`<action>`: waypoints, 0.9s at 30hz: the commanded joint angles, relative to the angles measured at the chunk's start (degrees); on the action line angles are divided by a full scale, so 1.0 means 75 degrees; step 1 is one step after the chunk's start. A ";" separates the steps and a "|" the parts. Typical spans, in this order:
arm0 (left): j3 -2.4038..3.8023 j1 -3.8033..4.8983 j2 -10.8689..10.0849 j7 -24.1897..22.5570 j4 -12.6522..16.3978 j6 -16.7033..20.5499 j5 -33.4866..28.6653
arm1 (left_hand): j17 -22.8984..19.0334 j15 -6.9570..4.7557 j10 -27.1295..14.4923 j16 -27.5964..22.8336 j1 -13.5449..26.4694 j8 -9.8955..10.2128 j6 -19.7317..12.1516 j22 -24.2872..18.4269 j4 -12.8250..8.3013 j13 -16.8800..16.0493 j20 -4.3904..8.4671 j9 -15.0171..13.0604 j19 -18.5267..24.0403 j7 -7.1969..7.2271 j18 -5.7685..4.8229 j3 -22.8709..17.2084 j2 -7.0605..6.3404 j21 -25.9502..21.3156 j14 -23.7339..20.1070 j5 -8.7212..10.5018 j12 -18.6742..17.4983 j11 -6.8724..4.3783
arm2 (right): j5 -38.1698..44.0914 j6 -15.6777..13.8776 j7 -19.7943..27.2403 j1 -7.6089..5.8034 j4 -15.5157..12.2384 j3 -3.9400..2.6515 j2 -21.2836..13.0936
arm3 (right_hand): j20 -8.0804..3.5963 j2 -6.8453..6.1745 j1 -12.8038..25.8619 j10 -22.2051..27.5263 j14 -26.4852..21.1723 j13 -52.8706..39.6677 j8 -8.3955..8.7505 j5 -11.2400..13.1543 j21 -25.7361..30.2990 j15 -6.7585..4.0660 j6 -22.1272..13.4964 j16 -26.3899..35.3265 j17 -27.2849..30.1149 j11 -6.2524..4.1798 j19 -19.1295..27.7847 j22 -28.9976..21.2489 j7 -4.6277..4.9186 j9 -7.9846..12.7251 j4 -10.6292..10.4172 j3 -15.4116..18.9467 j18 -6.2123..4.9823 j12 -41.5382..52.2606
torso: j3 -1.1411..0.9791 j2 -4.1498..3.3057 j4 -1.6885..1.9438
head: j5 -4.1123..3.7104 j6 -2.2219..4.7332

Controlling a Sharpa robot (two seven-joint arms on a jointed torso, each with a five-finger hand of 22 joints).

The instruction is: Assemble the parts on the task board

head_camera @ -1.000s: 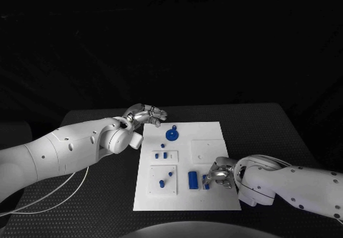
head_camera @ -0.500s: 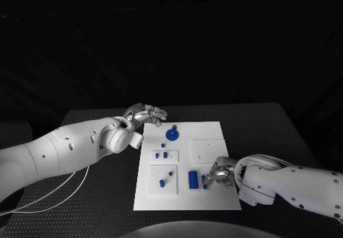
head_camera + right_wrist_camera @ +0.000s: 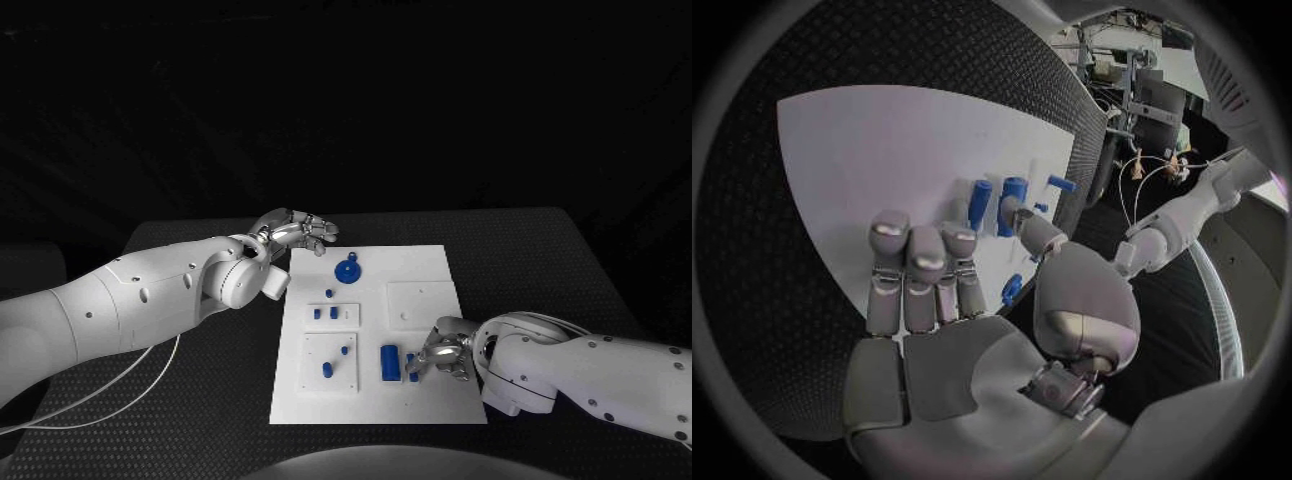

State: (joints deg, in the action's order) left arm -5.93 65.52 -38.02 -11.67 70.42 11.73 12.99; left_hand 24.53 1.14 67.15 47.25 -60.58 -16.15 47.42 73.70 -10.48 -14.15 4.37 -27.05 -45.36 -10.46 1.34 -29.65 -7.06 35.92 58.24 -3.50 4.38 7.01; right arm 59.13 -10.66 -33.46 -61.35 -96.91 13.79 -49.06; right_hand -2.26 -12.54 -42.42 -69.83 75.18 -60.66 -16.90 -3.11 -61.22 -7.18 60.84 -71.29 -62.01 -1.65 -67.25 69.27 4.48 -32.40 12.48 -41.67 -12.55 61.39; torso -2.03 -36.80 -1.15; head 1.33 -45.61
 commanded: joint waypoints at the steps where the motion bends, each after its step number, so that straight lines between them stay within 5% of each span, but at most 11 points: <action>1: 0.0004 0.0006 0.0005 -0.0037 0.0019 -0.0102 -0.0009 | 0.0013 0.0013 -0.0062 -0.0052 0.0014 -0.0033 -0.0052 0.0011 0.0047 0.0002 0.0008 0.0012 -0.0068 -0.0012 0.0124 -0.0003 -0.0003 -0.0048 0.0040 -0.0024 0.0016 -0.0001 | 0.0361 0.0505 0.0098 0.0007 -0.0010 0.0003 -0.0030 | -0.0069 -0.0074 -0.0176 0.0025 0.0000 -0.0014 0.0030 0.0042 -0.0010 -0.0045 -0.0021 0.0030 0.0003 -0.0015 0.0008 -0.0012 0.0015 -0.0015 0.0078 -0.0009 -0.0327 -0.0016 | 0.0003 0.0000 -0.0001 | -0.0004 0.0007; 9: 0.0004 0.0006 -0.0005 -0.0037 0.0015 -0.0101 -0.0007 | 0.0016 0.0013 -0.0062 -0.0053 0.0010 -0.0033 -0.0054 0.0014 0.0047 0.0001 0.0008 0.0013 -0.0069 -0.0012 0.0125 -0.0005 0.0000 -0.0051 0.0041 -0.0025 0.0016 -0.0001 | 0.0744 0.1165 0.0012 0.0007 0.0002 0.0003 -0.0083 | -0.0046 0.0023 -0.0723 0.0040 -0.0001 -0.0028 0.0038 0.0034 -0.0035 -0.0016 -0.0044 0.0045 -0.0002 0.0009 0.0058 -0.0014 0.0037 -0.0029 0.0462 0.0225 -0.0327 -0.0022 | -0.0005 0.0001 -0.0002 | 0.0014 0.0001; 27: 0.0004 0.0006 -0.0005 -0.0031 0.0026 -0.0103 -0.0005 | 0.0024 0.0013 -0.0062 -0.0058 0.0009 -0.0036 -0.0057 0.0021 0.0048 0.0000 0.0007 0.0013 -0.0071 -0.0014 0.0124 -0.0004 0.0000 -0.0057 0.0042 -0.0024 0.0017 -0.0001 | 0.0621 0.0787 0.0049 0.0008 0.0051 0.0003 -0.0036 | -0.0011 0.0250 -0.0457 0.0011 -0.0002 -0.0029 0.0027 0.0043 -0.0043 -0.0021 -0.0002 0.0038 -0.0022 -0.0006 0.0066 -0.0050 0.0021 -0.0045 0.0205 0.0534 -0.0327 -0.0030 | -0.0002 -0.0002 0.0001 | 0.0009 -0.0004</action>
State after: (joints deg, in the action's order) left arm -5.93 65.52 -38.16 -11.60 70.46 11.70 12.99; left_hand 24.63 1.14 67.16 47.03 -60.58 -16.15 47.43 73.79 -10.48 -14.15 4.37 -27.00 -45.36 -10.46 1.23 -29.65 -7.06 35.71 58.24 -3.50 4.38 7.01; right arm 63.82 -4.60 -33.32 -61.42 -96.67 13.73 -49.33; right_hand -2.51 -10.60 -46.08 -69.84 75.19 -60.82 -16.86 -3.11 -61.22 -7.11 60.54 -71.29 -62.09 -1.64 -66.98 68.98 4.59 -32.80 14.14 -37.76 -12.57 61.39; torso -2.11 -36.82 -1.13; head 1.38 -45.67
